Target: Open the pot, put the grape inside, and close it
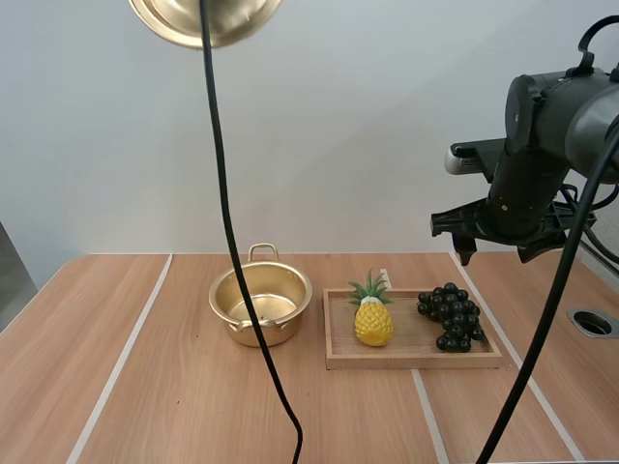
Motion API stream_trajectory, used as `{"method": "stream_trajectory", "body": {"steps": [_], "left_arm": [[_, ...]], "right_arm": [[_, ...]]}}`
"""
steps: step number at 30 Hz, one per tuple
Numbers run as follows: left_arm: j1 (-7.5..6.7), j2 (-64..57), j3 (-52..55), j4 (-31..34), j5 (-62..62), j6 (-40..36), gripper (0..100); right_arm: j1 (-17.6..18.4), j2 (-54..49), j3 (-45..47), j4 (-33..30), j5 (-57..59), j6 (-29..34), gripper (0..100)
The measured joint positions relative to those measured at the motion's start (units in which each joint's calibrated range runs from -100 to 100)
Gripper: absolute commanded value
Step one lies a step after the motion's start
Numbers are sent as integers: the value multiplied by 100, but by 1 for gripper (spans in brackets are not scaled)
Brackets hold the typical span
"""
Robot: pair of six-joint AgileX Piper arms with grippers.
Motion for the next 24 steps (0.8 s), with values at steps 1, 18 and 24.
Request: {"method": "stream_trajectory", "body": {"steps": [1,18,24], "left_arm": [[0,-53,-172,49,-66,-14,0],[0,-876,-2423,241,-94,-321,0],[0,-1027,-3213,241,-94,-332,0]], "right_arm": [[0,0,0,0,-19,-26,100],[0,28,0,450,-1139,-370,100],[0,576,0,863,-1156,-537,100]]}}
